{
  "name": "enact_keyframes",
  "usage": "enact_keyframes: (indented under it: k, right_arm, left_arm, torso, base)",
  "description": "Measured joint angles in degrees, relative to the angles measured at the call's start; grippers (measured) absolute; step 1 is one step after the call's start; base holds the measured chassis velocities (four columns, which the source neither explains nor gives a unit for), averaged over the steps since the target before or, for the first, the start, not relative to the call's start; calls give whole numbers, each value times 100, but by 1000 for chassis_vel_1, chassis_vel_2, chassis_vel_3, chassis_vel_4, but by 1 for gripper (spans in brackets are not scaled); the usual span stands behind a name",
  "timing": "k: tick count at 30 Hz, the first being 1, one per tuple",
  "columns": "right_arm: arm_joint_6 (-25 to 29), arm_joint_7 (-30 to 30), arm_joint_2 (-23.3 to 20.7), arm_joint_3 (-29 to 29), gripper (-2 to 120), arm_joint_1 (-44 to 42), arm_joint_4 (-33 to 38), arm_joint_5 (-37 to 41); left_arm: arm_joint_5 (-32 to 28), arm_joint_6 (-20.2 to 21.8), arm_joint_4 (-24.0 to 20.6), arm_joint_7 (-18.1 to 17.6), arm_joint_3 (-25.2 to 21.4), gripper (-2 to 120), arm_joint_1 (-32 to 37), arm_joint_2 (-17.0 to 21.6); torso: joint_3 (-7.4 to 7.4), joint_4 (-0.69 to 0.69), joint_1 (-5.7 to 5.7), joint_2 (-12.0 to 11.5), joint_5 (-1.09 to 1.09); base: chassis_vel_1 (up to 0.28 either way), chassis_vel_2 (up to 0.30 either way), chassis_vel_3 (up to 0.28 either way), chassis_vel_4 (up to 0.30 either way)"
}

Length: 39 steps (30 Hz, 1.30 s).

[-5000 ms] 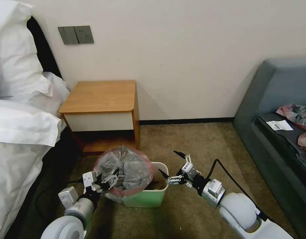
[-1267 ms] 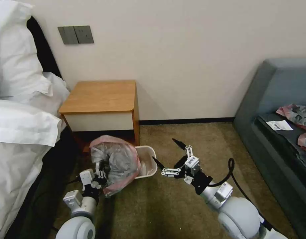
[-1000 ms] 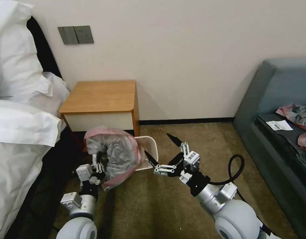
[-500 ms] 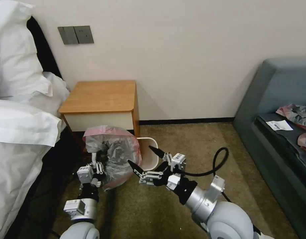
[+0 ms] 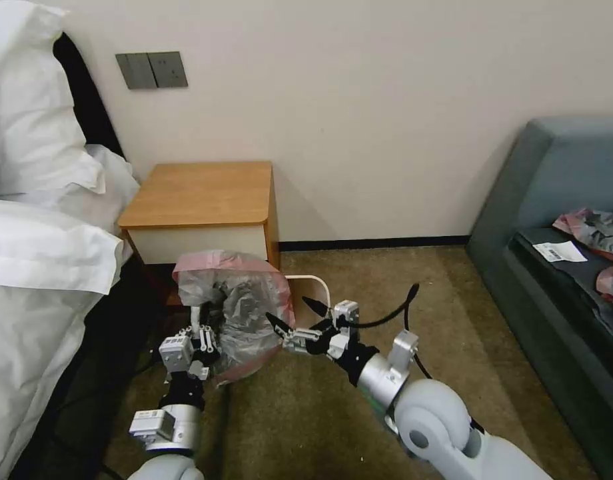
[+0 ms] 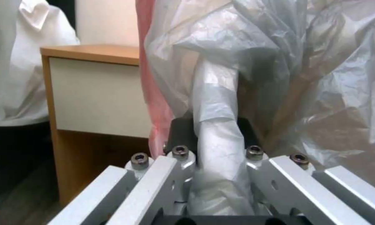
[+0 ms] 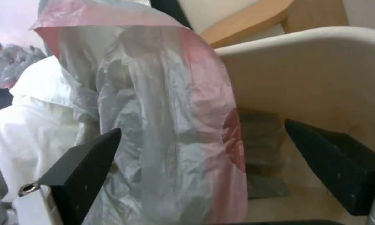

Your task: Pick up the garbage bag from the table and place it over the trash can.

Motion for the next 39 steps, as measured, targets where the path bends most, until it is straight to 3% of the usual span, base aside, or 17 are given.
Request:
enact_keyframes:
  k: [11, 39]
  right_arm:
    - [-33, -128, 184, -154, 100, 216, -183, 184]
    - [34, -168, 198, -223, 3, 146, -97, -308]
  left_arm:
    - [18, -21, -29, 15, 28, 8, 49, -3]
    - [55, 31, 91, -19, 16, 8, -4, -3]
  torso:
    - [0, 0, 0, 0, 0]
    - [0, 0, 0, 0, 0]
  base:
    - [0, 0, 0, 0]
    - [0, 0, 0, 0]
